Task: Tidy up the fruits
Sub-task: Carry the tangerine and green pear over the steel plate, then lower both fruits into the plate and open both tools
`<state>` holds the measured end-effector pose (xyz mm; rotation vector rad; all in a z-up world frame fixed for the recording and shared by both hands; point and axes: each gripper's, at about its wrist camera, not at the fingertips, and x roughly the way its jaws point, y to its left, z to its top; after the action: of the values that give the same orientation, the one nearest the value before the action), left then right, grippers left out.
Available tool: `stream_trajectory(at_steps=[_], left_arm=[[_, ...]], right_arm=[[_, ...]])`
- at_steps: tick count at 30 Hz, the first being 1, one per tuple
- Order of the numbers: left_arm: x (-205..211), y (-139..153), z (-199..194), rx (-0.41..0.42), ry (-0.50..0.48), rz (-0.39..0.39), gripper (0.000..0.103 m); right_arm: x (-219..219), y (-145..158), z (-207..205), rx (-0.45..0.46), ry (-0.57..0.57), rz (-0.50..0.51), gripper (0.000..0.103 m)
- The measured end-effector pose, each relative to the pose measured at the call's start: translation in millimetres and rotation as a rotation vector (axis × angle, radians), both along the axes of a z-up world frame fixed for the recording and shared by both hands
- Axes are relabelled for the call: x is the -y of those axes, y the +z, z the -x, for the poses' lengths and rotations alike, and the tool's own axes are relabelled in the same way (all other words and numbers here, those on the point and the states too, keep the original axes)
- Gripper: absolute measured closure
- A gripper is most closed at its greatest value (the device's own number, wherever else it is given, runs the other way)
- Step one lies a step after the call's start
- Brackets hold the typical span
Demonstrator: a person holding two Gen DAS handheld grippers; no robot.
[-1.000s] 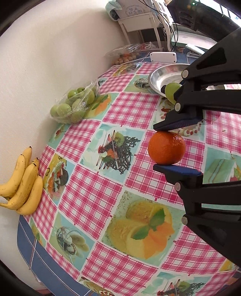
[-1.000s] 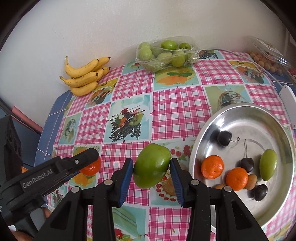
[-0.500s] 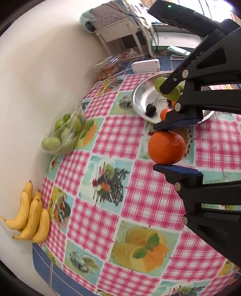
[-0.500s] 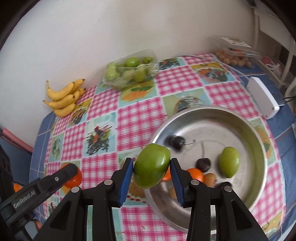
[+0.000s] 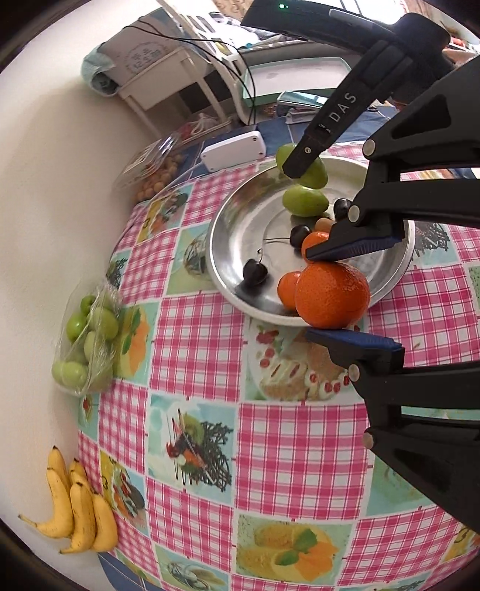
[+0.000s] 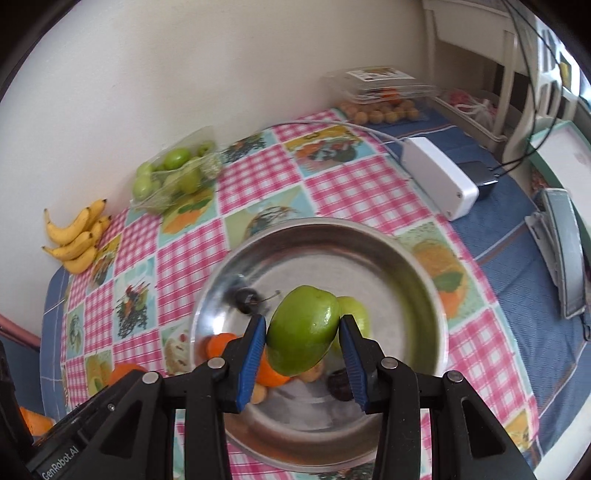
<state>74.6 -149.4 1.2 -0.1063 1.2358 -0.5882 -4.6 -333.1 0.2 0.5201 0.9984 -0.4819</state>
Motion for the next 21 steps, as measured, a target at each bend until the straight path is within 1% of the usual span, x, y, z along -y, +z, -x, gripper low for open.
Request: stream_trajectory(at_steps=[5, 13, 21], left_arm=[[14.3, -9.2, 3.6, 0.002, -0.029, -0.027, 0.066], [29.6, -26.6, 5.1, -0.018, -0.059, -0.066, 0.066], [33.5, -37.6, 2.4, -0.035, -0.056, -0.085, 0.066]], right_arm=[[15.1, -5.0, 10.7, -0.031, -0.04, 0.012, 0.059], [28.3, -19.2, 16.8, -0.126, -0.067, 0.06, 0.059], [28.7, -38.7, 12.5, -0.185, -0.053, 0.041, 0.059]])
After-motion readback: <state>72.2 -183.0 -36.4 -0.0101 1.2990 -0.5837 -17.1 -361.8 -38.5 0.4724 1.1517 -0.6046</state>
